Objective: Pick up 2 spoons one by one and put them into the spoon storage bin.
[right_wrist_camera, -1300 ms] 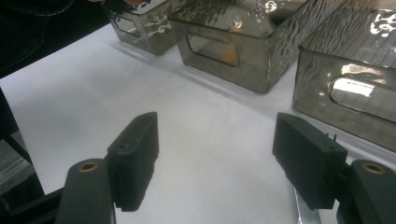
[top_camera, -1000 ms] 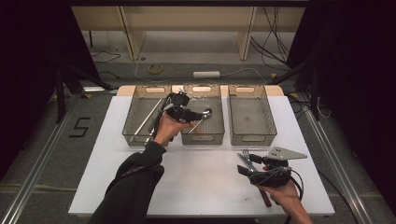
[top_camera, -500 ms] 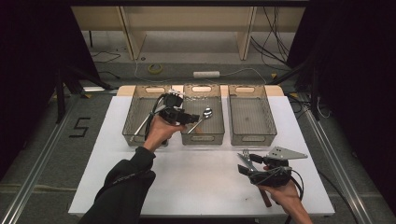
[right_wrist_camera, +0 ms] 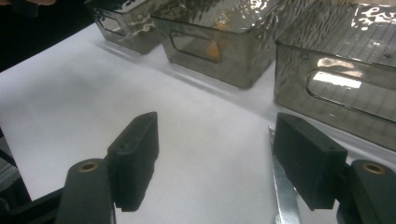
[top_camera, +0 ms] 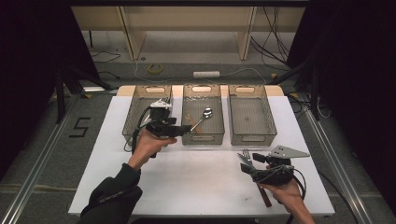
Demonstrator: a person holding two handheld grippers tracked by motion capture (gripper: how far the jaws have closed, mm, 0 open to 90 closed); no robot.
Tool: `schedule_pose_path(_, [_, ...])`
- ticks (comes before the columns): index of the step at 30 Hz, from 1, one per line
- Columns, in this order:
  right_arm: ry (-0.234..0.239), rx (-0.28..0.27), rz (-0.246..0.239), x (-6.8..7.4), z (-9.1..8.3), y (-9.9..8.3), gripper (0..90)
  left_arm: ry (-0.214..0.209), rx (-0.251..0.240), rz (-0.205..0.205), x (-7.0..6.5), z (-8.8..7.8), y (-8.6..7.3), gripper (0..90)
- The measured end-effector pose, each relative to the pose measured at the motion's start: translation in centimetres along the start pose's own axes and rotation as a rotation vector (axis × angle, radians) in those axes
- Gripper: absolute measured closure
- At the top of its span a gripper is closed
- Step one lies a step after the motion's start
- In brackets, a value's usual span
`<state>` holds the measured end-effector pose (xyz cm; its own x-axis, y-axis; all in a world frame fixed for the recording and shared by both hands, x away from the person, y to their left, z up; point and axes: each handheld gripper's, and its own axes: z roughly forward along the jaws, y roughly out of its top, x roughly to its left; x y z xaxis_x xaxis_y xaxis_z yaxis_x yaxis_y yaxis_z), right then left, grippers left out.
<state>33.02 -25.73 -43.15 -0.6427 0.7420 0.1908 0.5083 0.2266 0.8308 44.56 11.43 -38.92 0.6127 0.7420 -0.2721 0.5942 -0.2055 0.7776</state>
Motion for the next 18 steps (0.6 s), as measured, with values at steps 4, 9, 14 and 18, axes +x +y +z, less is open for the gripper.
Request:
schedule_pose_path(4, [-0.02,0.016,0.005,-0.3,-0.2,0.1,32.5,0.002,-0.023,0.025,-0.2,-0.7,-0.9,22.5])
schedule_pose_path(9, [-0.043,0.042,0.016,-1.0,-0.6,0.0,32.4,-0.034,-0.025,0.057,-0.7,-1.6,-2.0,20.5])
schedule_pose_path(14, [-0.074,0.079,0.019,-1.6,-1.0,0.0,32.2,-0.056,-0.009,0.099,-1.2,-2.2,-3.3,19.2])
schedule_pose_path(18, [-0.101,0.119,0.014,-1.9,-1.0,-0.1,31.5,-0.063,-0.021,0.099,-1.4,-2.8,-4.3,19.0])
